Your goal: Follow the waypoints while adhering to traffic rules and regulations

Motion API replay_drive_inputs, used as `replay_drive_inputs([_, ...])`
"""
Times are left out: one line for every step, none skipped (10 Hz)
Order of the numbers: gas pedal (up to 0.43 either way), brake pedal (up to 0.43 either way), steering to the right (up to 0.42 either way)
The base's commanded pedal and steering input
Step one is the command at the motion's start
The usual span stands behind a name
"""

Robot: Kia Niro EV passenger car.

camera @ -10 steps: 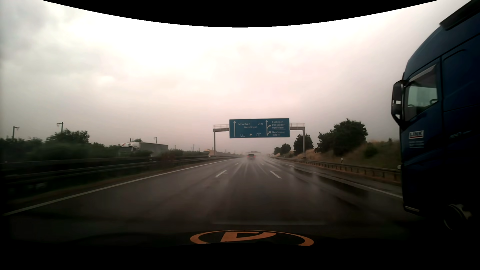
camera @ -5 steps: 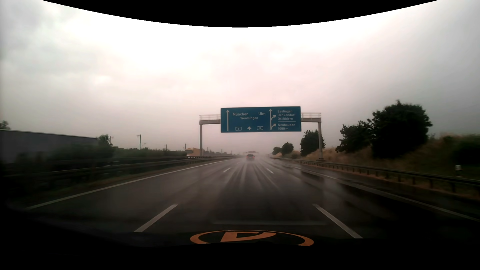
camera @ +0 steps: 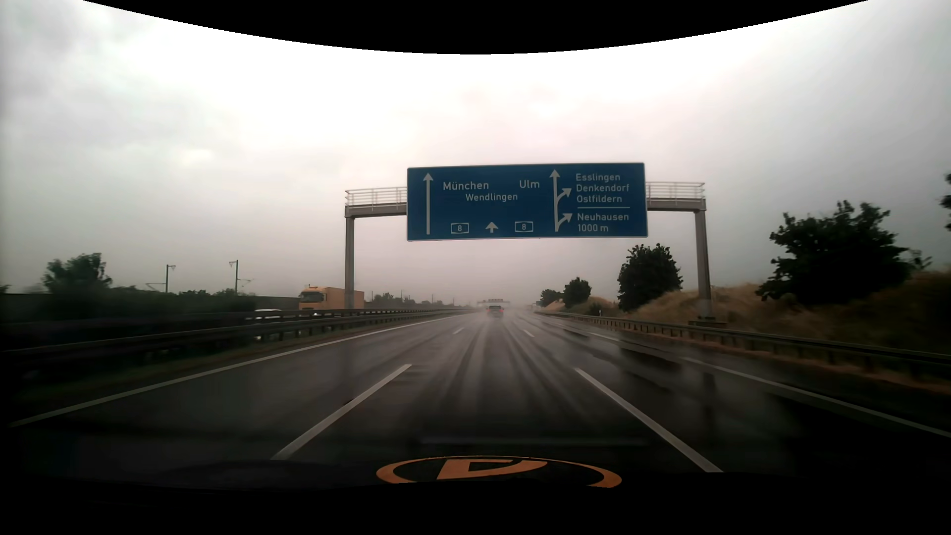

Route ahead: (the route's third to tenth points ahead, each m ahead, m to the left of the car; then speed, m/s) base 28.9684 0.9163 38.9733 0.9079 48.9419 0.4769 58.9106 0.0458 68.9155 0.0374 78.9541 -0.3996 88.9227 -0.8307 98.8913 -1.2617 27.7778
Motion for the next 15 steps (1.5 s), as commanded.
replay_drive_inputs([0.228,0.000,0.003])
replay_drive_inputs([0.240,0.000,0.003])
replay_drive_inputs([0.240,0.000,0.003])
replay_drive_inputs([0.240,0.000,0.003])
replay_drive_inputs([0.248,0.000,0.003])
replay_drive_inputs([0.248,0.000,0.003])
replay_drive_inputs([0.248,0.000,0.003])
replay_drive_inputs([0.248,0.000,0.003])
replay_drive_inputs([0.248,0.000,0.004])
replay_drive_inputs([0.248,0.000,0.003])
replay_drive_inputs([0.248,0.000,0.003])
replay_drive_inputs([0.248,0.000,0.003])
replay_drive_inputs([0.248,0.000,0.003])
replay_drive_inputs([0.248,0.000,0.003])
replay_drive_inputs([0.240,0.000,0.003])
